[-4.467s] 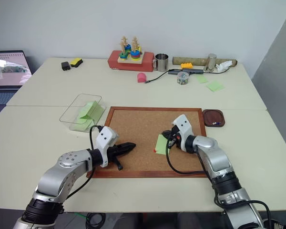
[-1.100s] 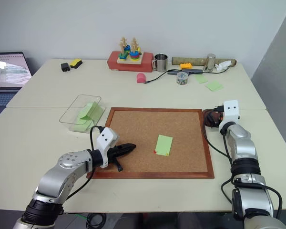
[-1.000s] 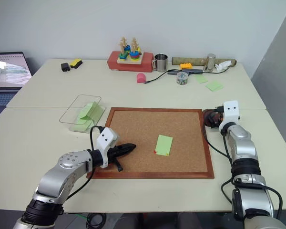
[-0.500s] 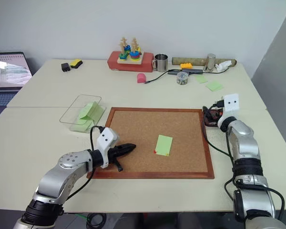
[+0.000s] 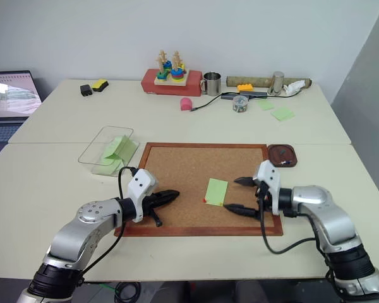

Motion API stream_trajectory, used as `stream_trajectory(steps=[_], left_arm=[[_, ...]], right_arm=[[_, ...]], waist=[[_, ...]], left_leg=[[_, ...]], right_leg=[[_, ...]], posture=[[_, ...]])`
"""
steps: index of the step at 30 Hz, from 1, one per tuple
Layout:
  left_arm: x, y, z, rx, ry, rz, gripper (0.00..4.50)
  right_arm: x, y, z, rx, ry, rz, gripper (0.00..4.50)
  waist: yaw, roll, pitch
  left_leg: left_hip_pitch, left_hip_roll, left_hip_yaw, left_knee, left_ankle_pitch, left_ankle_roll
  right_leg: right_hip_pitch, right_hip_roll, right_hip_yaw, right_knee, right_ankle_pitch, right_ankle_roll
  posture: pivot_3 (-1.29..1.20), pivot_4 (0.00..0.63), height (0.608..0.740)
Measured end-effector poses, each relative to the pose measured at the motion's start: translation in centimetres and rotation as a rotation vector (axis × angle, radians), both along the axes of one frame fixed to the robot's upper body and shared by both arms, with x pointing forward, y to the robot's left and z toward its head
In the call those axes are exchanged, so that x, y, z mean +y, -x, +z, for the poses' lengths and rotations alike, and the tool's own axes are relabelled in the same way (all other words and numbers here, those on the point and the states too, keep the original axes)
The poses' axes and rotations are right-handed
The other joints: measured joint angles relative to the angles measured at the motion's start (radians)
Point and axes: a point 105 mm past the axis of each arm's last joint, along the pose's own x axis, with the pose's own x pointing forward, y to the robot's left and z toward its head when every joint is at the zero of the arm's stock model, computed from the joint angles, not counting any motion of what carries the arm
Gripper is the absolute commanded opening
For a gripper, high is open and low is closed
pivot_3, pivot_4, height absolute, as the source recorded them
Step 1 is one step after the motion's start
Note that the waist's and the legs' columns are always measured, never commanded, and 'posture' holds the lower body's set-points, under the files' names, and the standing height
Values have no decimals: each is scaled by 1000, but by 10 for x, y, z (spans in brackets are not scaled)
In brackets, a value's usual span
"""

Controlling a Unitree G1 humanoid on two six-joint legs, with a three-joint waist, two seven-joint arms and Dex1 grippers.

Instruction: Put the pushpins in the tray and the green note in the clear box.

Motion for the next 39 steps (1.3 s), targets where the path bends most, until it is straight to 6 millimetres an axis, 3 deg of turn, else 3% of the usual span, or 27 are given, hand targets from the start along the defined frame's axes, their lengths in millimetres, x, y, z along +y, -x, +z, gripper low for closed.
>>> stream_trajectory(steps=[6,13,22,35,39], left_arm=[[-1,0,0,0,-1,-4,0],[0,0,0,-2,-3,-5,0],[0,1,0,-2,-3,1,0],[0,1,0,-3,-4,1,0],[0,1,1,-3,-4,0,0]], right_arm=[[20,8,-21,-79,70,89,4464],[29,-8,-23,-134,47,70,4464],[30,-13,-29,-97,4,47,2885],[25,-16,-35,-99,26,37,82],[25,-16,-34,-133,47,47,82]], waist=[[0,0,0],[0,-1,0],[0,-1,0],[0,-1,0],[0,-1,0]], left_leg=[[0,0,0,0,0,0],[0,0,0,0,0,0],[0,0,0,0,0,0],[0,0,0,0,0,0],[0,0,0,0,0,0]], right_leg=[[0,0,0,0,0,0],[0,0,0,0,0,0],[0,0,0,0,2,-4],[0,0,0,0,2,-4],[0,0,0,0,2,-4]], posture=[[0,150,740],[0,150,740],[0,150,740],[0,150,740],[0,150,740]])
